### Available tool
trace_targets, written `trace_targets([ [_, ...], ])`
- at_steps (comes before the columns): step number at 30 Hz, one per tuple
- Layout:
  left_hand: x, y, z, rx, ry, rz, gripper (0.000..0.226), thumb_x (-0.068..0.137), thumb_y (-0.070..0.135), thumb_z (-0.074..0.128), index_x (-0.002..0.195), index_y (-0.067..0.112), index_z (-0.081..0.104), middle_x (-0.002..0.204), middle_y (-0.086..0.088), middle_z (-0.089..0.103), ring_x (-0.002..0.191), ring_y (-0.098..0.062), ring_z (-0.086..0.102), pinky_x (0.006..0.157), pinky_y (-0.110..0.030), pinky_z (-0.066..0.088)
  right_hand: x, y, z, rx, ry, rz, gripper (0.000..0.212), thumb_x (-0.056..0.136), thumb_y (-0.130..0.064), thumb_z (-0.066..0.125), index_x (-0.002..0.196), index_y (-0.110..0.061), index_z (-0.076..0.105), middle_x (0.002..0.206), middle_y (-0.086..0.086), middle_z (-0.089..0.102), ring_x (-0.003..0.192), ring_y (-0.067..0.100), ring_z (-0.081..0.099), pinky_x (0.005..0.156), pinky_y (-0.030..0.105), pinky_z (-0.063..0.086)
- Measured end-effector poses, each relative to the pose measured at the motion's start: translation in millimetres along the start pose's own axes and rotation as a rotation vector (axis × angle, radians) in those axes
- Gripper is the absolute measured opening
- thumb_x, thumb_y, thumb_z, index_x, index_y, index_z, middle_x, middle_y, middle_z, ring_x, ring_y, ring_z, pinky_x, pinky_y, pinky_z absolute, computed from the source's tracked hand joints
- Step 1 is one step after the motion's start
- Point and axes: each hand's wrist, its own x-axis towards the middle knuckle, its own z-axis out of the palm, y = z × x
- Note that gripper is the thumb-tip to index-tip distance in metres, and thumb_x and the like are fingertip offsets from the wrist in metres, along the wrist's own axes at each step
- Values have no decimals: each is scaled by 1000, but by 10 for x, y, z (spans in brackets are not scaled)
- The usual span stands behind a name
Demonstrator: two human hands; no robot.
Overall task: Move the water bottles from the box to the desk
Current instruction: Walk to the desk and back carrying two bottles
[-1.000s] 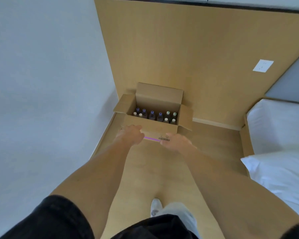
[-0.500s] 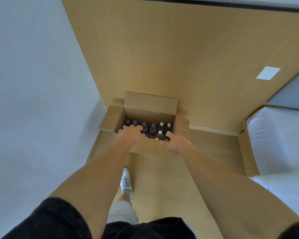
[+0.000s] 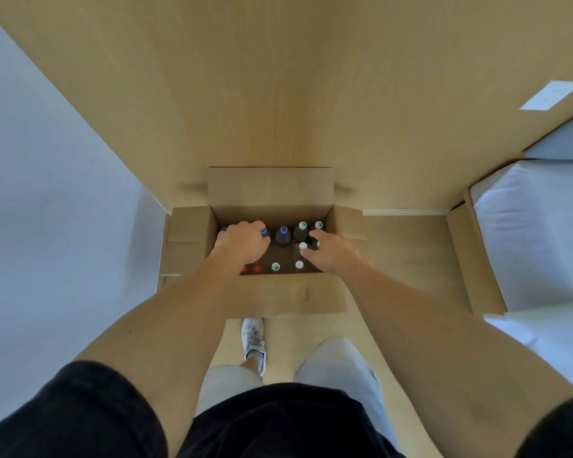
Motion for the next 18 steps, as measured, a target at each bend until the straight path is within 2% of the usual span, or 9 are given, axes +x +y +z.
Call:
trace_targets([
  [7,728,-279,181,-14,-121,-5,47,102,41,43,146,24,44,143,-12,51,129,-37,50,105,-48,42,789,-6,239,9,-89,76,61,97,-50,51,152,-28,35,145,8,50,132,31,48,107,43,43],
  [10,1048,-433,384,-10,-163,-35,46,102,42,45,145,24,45,143,-12,51,129,-37,49,104,-49,42,1178,52,414,-6,-130,87,61,96,-50,52,151,-30,36,139,6,56,130,31,50,105,43,44],
  [18,1969,-839,1141,-11,-246,-135,52,101,40,50,150,25,41,148,-7,46,134,-33,44,106,-46,42,2243,309,1022,-16,-228,54,57,99,-45,50,152,-28,35,138,4,58,131,29,49,105,40,42],
])
